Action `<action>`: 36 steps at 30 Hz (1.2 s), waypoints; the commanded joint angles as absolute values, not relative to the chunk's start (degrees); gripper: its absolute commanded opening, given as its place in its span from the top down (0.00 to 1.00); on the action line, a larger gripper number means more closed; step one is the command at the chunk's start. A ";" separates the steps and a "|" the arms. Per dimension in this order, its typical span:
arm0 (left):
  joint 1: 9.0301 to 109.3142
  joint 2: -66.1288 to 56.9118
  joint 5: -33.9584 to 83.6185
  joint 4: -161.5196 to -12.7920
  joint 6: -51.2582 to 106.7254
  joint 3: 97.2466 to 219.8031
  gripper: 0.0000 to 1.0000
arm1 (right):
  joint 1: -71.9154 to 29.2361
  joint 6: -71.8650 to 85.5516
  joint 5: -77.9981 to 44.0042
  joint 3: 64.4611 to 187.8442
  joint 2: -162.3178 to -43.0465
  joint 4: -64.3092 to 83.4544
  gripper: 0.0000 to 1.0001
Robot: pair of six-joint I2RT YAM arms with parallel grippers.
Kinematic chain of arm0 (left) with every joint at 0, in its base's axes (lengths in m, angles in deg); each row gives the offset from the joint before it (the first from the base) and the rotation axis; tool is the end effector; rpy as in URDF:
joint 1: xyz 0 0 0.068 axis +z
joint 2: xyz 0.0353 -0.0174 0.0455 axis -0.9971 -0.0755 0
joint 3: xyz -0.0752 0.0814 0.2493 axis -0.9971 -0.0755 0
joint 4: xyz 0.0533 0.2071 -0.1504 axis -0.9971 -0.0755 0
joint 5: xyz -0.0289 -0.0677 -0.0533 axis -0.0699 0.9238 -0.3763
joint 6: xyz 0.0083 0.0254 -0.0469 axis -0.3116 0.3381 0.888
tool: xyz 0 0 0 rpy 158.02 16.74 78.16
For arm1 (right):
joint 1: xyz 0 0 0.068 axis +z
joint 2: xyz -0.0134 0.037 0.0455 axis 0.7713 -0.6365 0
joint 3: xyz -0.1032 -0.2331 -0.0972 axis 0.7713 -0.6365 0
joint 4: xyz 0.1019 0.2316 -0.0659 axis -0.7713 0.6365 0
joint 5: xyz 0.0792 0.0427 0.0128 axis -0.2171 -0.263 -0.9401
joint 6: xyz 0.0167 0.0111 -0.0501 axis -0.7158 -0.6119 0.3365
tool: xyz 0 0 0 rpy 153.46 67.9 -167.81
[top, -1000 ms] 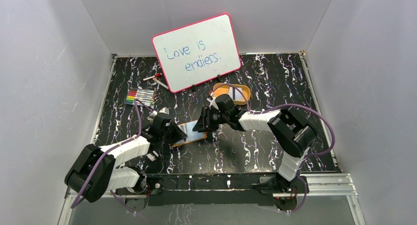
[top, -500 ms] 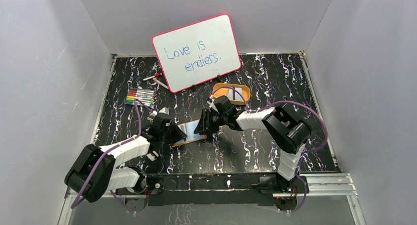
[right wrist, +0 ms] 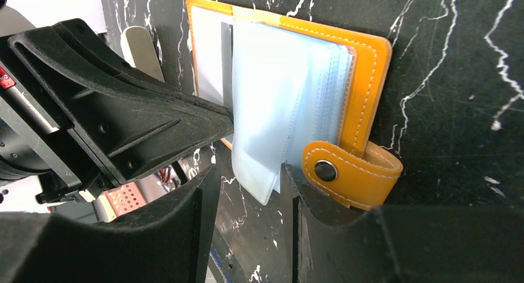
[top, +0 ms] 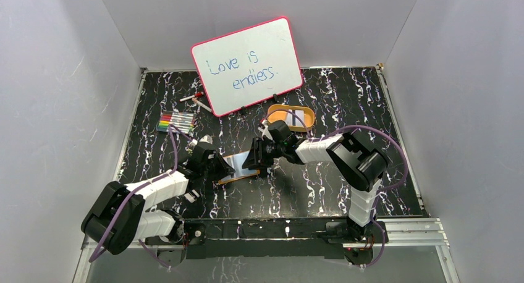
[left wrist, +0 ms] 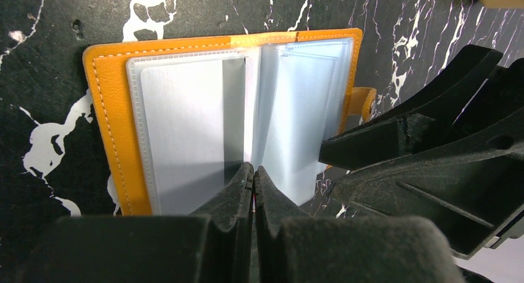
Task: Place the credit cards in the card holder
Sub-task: Turn over the card slot in the card holder.
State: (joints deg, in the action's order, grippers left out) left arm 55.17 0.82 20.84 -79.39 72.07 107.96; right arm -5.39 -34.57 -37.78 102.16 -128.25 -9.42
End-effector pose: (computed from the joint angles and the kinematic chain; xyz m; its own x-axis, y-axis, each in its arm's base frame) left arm 0.1906 -0.1154 0.1500 -0.7613 -0.5101 -0.4002 -0.1325 0.7266 -0.6741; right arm 0.2491 0.2738 0.1373 -0.9462 -0.0199 -0.3230 -0.2804 0.5485 0.7877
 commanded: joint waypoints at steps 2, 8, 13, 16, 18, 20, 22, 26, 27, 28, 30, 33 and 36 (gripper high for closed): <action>55.17 1.02 21.03 -79.42 71.65 108.46 1.00 | -4.81 -35.60 -41.35 104.18 -129.41 -14.31 0.52; 55.17 2.39 21.17 -80.82 71.62 109.13 1.00 | -4.68 -36.50 -43.34 103.86 -128.97 -17.99 0.53; 55.17 4.91 19.84 -84.31 70.99 110.87 1.00 | -4.35 -37.20 -44.41 104.75 -130.23 -18.71 0.52; 55.17 6.66 18.87 -86.07 70.46 111.29 1.00 | -4.32 -38.59 -44.83 104.57 -131.20 -20.32 0.50; 55.17 7.42 18.42 -87.08 70.14 111.60 1.00 | -4.28 -39.67 -45.30 104.49 -131.97 -21.68 0.49; 55.17 8.03 18.12 -88.08 69.84 111.86 1.00 | -4.28 -40.51 -45.64 104.91 -132.53 -22.45 0.48; 55.17 8.65 17.56 -88.87 69.60 112.20 1.00 | -4.16 -40.77 -45.65 105.29 -132.91 -22.86 0.48; 55.17 11.25 14.48 -94.04 69.24 113.22 1.00 | -3.98 -40.95 -45.59 106.32 -133.13 -23.08 0.48; 55.17 12.20 13.57 -95.19 69.10 113.47 1.00 | -3.93 -40.94 -45.57 106.48 -133.18 -23.07 0.48; 55.17 13.39 12.71 -96.36 69.02 113.65 1.00 | -3.86 -40.92 -45.63 106.83 -133.22 -23.03 0.48; 55.17 15.68 11.18 -98.51 68.89 114.00 1.00 | -3.52 -40.83 -45.80 107.50 -133.53 -22.85 0.47; 55.17 19.02 9.40 -100.96 68.55 114.51 1.00 | -2.93 -40.38 -45.96 108.85 -134.39 -22.13 0.47; 55.17 21.29 8.10 -102.88 68.25 114.96 1.00 | -2.26 -40.02 -45.93 110.41 -135.50 -21.28 0.47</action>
State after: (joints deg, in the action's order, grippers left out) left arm 55.17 17.94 11.73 -97.86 69.47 112.68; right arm -3.35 -40.45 -44.78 107.14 -133.69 -19.88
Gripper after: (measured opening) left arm 0.007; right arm 0.527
